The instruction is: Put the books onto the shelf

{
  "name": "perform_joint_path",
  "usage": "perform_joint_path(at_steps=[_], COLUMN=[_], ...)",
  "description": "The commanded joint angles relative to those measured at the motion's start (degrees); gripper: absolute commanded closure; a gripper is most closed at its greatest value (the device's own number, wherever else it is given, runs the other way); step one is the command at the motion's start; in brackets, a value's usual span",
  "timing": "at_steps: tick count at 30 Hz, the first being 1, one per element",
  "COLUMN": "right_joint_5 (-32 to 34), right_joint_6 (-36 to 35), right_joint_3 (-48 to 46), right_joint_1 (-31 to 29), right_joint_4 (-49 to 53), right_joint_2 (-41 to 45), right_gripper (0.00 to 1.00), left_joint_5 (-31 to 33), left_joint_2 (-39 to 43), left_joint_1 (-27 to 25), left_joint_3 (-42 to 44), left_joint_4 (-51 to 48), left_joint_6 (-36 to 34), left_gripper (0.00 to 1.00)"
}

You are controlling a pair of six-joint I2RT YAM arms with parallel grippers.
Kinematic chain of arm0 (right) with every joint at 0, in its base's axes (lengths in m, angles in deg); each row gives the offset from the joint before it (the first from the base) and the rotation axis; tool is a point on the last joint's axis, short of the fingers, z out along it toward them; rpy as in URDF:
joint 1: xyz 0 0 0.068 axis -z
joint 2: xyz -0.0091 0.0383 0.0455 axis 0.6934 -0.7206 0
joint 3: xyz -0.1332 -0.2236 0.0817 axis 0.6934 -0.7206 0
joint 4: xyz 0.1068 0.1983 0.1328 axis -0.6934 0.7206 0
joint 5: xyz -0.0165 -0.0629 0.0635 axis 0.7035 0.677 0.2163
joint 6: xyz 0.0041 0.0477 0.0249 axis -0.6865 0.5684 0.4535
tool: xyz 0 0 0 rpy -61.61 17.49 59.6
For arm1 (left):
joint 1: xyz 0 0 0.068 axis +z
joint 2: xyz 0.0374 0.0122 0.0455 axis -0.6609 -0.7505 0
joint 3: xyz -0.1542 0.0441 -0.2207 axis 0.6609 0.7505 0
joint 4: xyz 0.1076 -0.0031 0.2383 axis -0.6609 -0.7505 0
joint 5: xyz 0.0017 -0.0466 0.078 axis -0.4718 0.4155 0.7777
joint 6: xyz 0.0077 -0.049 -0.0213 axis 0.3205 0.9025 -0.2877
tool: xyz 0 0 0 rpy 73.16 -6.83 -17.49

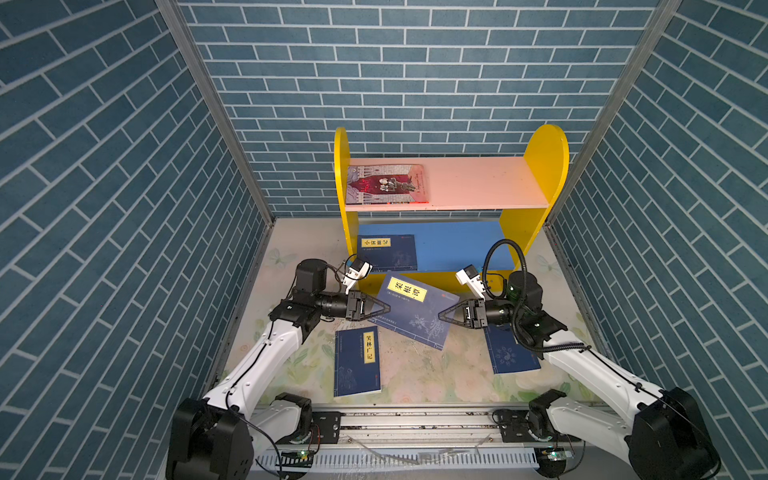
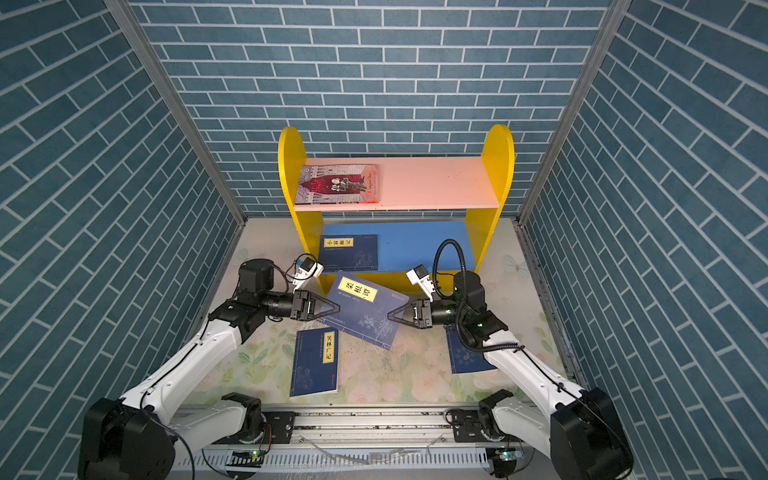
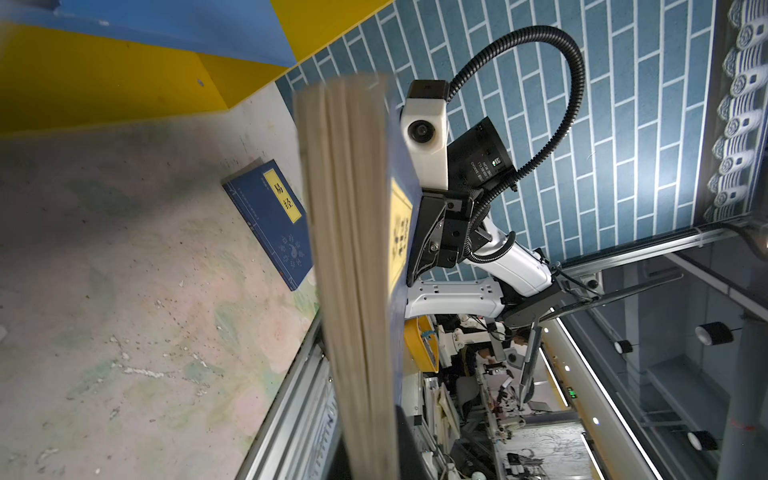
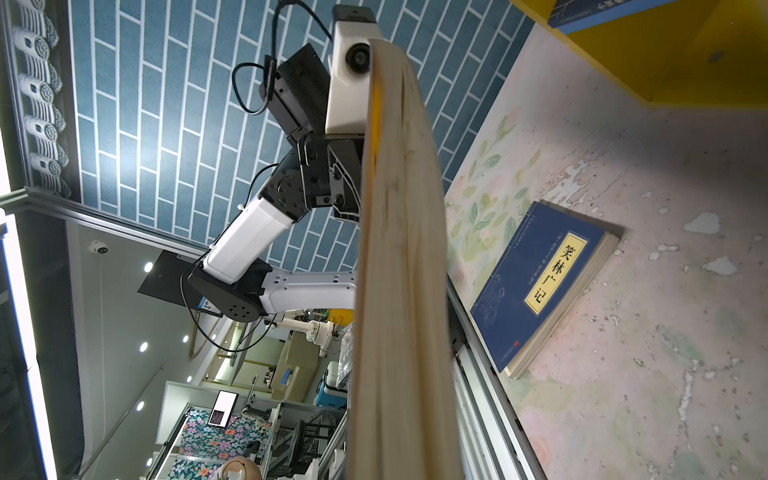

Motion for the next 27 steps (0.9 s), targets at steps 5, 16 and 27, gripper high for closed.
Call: perform_joint_path(at_steps=[5, 16, 27], right_joint_5=[4.9, 7.8, 9.0], right_joint_6=[0.5, 15.9, 20.0], right_joint_3=[-0.4, -8.0, -7.4], right_joint_1=[-0.3, -0.6, -1.3], right_joint_4=[-8.0, -34.6, -44.0], right_joint_2=[-1.3, -5.3, -11.5], right_gripper=[0.72, 0.66, 0.65], left_joint_5=[6.2, 8.9, 9.3], left_joint_2=[0.6, 0.1, 0.2], left_joint_1=[1.3, 2.7, 2.7], left_joint_3=[-1.4, -1.6, 1.0], left_joint_4=[9.9, 19.2, 22.7], left_joint_6=[4.2, 11.9, 14.5], left_gripper=[1.00, 1.00, 1.00])
